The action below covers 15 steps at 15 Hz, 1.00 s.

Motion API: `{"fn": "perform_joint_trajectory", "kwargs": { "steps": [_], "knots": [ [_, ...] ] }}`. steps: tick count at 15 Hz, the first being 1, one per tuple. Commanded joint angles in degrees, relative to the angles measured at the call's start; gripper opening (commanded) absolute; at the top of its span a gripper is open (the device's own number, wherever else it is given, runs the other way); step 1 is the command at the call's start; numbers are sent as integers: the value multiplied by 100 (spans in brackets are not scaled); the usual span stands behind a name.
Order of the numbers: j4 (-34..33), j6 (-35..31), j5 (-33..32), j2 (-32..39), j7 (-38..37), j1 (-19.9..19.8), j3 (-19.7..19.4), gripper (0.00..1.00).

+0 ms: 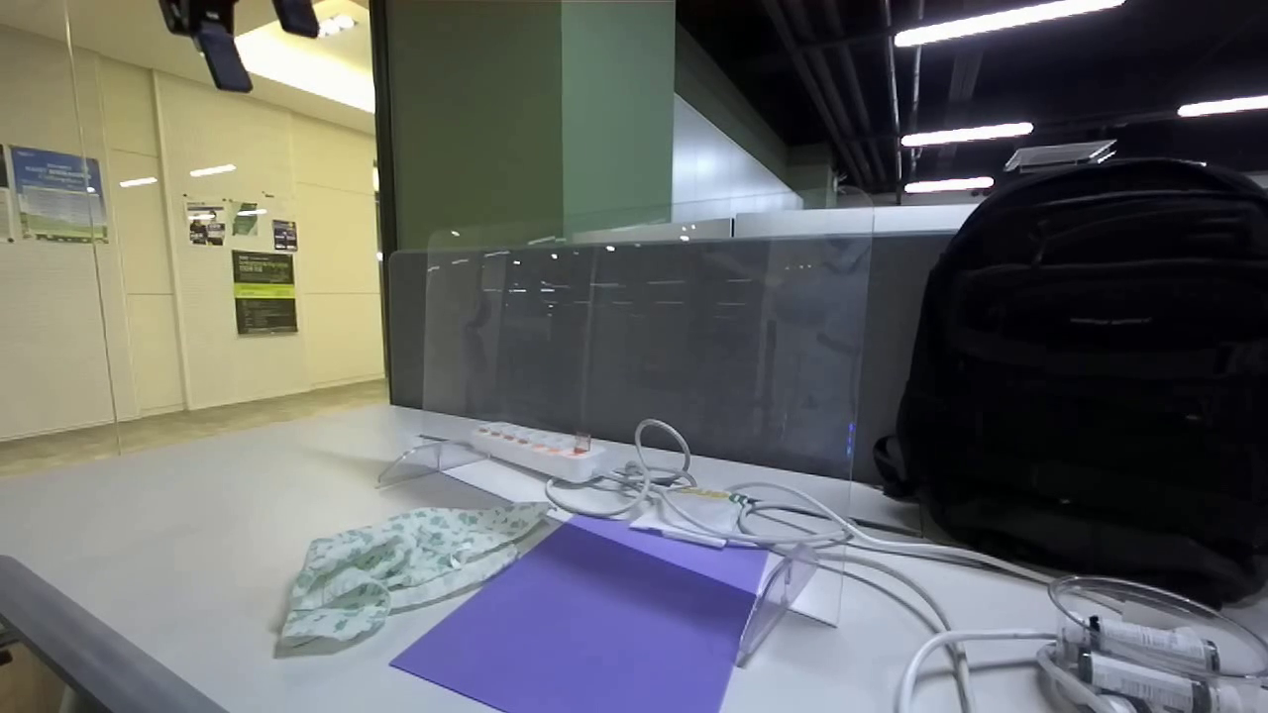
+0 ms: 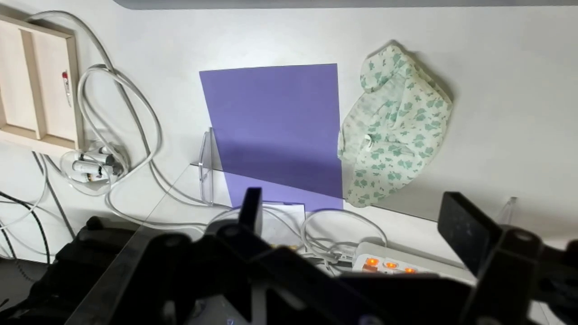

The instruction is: Hang the cloth on the screen

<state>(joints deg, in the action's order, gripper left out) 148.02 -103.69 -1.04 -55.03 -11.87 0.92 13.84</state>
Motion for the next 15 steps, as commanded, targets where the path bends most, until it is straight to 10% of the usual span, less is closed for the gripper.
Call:
{"fn": "perform_joint_trajectory", "kwargs": {
  "steps": [1,15],
  "knots": [
    [-19,20,-64,-1,-63,98,-62,100],
    [988,-2892,1454,2186,1008,833,-761,100]
  ]
}}
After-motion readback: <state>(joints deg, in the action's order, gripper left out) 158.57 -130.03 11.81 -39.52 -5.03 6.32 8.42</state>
